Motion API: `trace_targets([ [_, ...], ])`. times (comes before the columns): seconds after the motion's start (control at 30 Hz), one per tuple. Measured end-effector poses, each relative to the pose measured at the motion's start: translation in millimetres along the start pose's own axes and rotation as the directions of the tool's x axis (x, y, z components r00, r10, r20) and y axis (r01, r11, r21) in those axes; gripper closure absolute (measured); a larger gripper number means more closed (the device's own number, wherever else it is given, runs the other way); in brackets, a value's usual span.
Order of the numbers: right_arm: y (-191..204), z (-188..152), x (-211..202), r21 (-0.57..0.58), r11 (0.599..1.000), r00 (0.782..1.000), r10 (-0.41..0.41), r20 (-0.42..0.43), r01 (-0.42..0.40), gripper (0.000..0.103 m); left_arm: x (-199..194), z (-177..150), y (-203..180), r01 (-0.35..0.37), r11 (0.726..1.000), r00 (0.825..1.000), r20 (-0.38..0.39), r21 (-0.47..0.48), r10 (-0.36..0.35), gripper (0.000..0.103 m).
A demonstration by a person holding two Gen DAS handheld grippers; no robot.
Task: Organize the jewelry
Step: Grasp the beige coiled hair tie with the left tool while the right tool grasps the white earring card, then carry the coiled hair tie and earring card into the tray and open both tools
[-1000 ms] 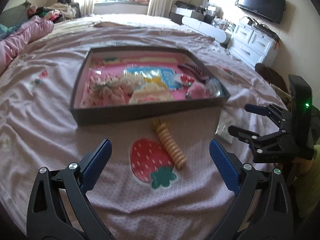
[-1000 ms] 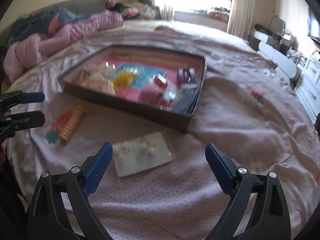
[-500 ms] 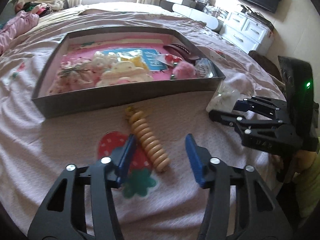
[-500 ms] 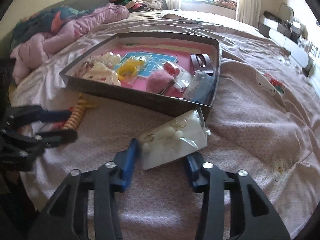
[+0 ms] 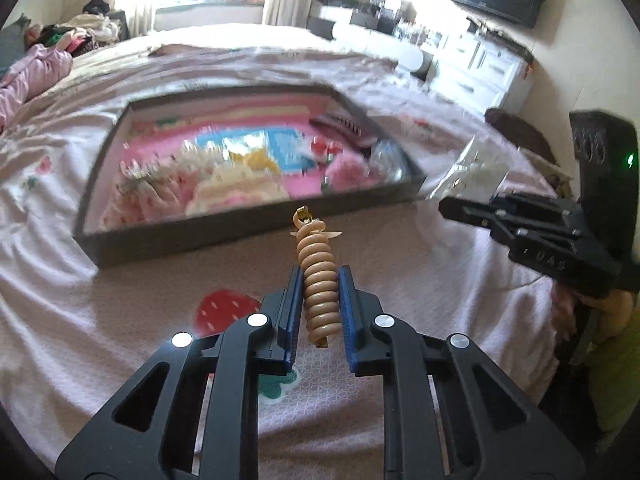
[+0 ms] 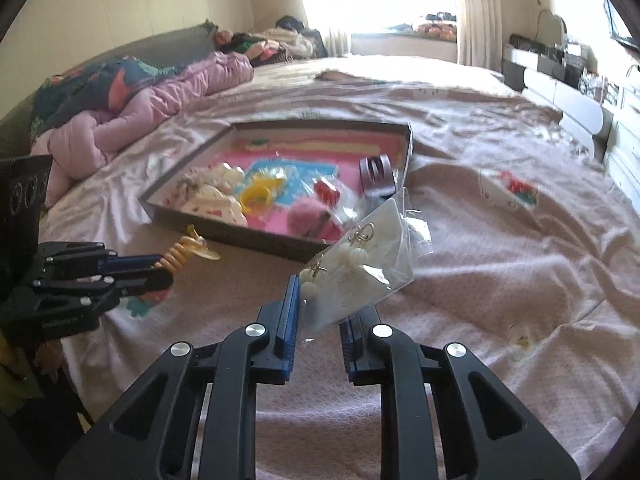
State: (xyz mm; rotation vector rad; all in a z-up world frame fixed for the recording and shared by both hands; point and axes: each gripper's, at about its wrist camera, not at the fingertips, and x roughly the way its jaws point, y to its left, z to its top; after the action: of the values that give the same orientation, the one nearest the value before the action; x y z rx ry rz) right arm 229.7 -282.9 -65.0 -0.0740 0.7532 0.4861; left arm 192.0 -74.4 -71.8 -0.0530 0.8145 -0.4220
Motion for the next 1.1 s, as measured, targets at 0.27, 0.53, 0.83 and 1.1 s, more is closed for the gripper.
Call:
trace_targets([
  [0.27,17.7,15.9,-4.6,-0.042,0.998,0.998,0.05,0.035,-0.048,0.085,-31.3,21.6,34.4,-0.025,0.996,0.994,0.102,-0.091,0.034,0.092],
  [0.53,36.7,41.8,7.9,-0.081,0.993,0.995,0.09,0.04,-0.087,0.085,-43.9,32.9,67.7,-0.077,0.98,0.984,0.144,-0.181,0.104,0.092],
  [0.83,43.4,75.8,24.7,-0.106,0.99,0.994,0.101,0.043,-0.096,0.085,-47.3,43.3,95.0,-0.146,0.962,0.969,0.164,-0.23,0.186,0.092],
  [1.1,44.6,91.5,50.2,-0.109,0.989,0.995,0.096,0.011,-0.094,0.085,-32.3,49.3,105.5,-0.184,0.955,0.966,0.137,-0.234,0.22,0.092],
])
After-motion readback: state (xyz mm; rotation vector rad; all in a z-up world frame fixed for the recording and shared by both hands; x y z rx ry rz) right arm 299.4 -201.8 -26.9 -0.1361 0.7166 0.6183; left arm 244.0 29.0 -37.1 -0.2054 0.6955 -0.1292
